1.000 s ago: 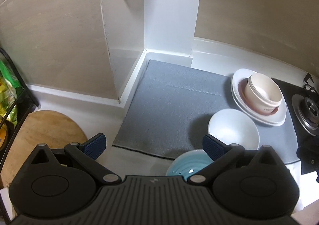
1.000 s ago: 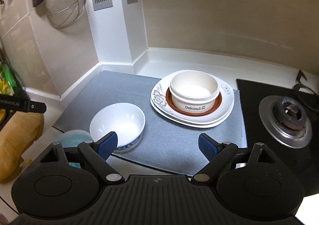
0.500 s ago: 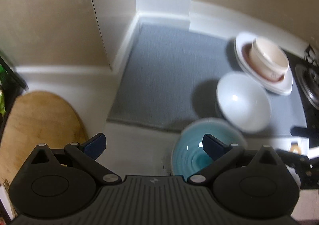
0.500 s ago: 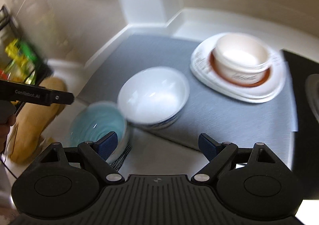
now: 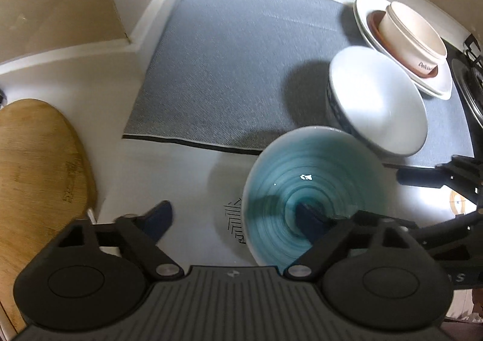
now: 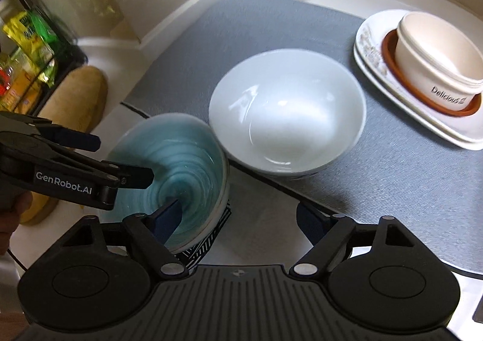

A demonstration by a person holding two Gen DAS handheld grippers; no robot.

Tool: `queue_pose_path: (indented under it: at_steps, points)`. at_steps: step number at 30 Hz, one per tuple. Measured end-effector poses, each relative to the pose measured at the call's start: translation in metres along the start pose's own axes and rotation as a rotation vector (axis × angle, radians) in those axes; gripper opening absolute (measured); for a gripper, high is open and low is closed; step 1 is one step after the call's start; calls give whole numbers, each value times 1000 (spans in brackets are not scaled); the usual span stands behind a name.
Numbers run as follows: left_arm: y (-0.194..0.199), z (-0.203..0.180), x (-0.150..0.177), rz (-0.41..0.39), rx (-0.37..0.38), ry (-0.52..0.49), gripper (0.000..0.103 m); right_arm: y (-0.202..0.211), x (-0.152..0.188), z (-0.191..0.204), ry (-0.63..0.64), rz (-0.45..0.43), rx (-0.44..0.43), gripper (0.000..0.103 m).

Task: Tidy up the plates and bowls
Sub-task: 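Close the right tool on the teal bowl rim while the left tool grips it too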

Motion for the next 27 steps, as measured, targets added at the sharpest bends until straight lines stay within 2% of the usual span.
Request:
queue_pose_path:
  at_steps: [2, 3, 5, 6, 7, 11, 20, 27]
  points:
    - [-4, -1, 1, 11, 27, -7, 55, -6, 0, 0, -6, 15, -3, 71]
    - [-6, -4, 1, 13, 36, -12, 47, -9, 1, 0, -11, 23, -8, 61]
    - [-8, -5, 2, 2, 77, -16, 20, -12, -1, 1, -23, 22, -51, 45]
    - [-8, -4, 3, -4, 86, -5, 19, -11, -1, 3, -20, 16, -77, 30]
    - [-7, -4, 4, -10, 85, -7, 18, -10, -1, 6, -6, 9, -96, 22]
    - [-1, -3, 10, -31, 91, 4, 14, -9, -1, 14, 52, 2, -56, 20]
    - [26, 3, 18, -51, 80, 38, 14, 8, -1, 23, 116, -6, -102, 17]
    - [58, 1, 18, -123, 71, 33, 14, 33, -7, 28, 149, -77, -115, 17]
Point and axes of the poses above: each gripper's, at about its wrist camera, not at the fingertips, and y roughly against the way its jaws point, z to its left, x to its underside, the point moved 5 cm from there along -y, roughly the way its jaws point, and after that the axes turned 6 degrees about x, right-handed, at the moved point
